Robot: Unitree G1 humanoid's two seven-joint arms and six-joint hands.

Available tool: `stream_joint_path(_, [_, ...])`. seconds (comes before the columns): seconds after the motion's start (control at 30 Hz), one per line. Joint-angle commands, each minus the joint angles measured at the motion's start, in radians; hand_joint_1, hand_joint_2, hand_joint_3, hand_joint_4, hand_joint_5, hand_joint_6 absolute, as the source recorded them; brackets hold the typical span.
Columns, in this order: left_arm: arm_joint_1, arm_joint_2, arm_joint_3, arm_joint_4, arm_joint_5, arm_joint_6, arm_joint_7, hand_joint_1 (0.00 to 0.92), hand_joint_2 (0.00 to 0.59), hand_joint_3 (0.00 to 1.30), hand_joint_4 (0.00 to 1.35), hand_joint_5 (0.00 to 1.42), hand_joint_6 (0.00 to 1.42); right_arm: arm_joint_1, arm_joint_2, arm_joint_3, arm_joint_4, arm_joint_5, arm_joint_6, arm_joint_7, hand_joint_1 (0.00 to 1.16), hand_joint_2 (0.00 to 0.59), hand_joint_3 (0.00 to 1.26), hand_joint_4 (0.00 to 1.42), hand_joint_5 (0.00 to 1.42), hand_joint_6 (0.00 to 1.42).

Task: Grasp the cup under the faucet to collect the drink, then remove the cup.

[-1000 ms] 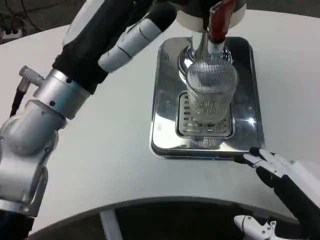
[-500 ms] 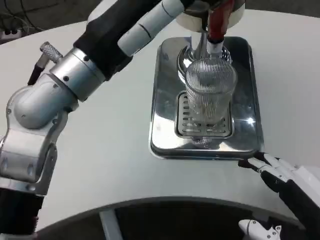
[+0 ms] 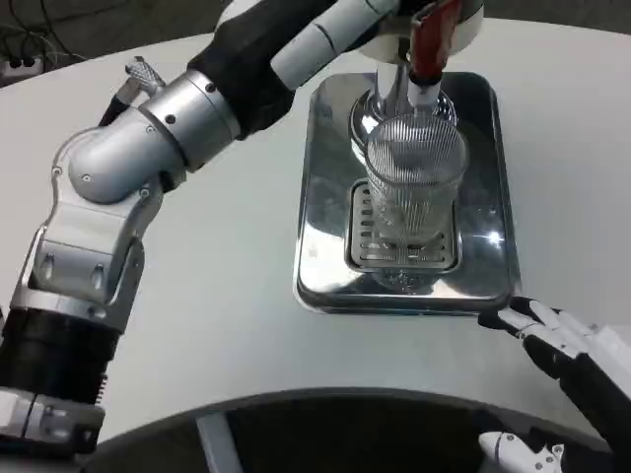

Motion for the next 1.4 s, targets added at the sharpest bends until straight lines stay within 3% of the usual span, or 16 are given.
stream_joint_path(0.03, [-0.042,-0.002,-0.017,0.055,0.034,-0.017,-0.034,0.0,0.142,0.17,0.11,0.25,0.23,0.016,0.008,-0.007,-0.015,0.013,-0.015,-0.006,0.36,0.374,0.12,0.0,0.0,0.0])
stream_joint_path(0.53, [-0.056,0.008,-0.056,0.104,0.114,-0.096,-0.073,0.0,0.124,0.15,0.1,0.23,0.21,0.022,0.011,-0.014,-0.015,0.026,-0.012,-0.011,0.36,0.375,0.13,0.0,0.0,0.0])
stream_joint_path(0.8, [-0.042,0.039,-0.083,0.104,0.178,-0.162,-0.093,0.0,0.114,0.13,0.06,0.17,0.17,0.001,0.021,-0.004,-0.015,0.066,0.037,-0.01,0.36,0.375,0.13,0.0,0.0,0.0])
stream_joint_path(0.97, [-0.035,0.058,-0.108,0.105,0.233,-0.232,-0.074,0.0,0.112,0.13,0.05,0.14,0.16,-0.02,0.02,-0.002,-0.015,0.125,0.1,-0.014,0.36,0.375,0.13,0.0,0.0,0.0])
stream_joint_path(1.2, [-0.036,0.059,-0.125,0.119,0.263,-0.261,-0.076,0.0,0.108,0.13,0.04,0.14,0.16,-0.044,0.009,-0.013,-0.015,0.212,0.154,-0.06,0.36,0.375,0.13,0.0,0.0,0.0])
stream_joint_path(1.4, [-0.04,0.059,-0.136,0.124,0.269,-0.269,-0.074,0.0,0.11,0.13,0.04,0.14,0.16,-0.041,0.023,-0.025,0.002,0.362,0.176,-0.151,0.47,0.326,0.0,0.0,0.0,0.0])
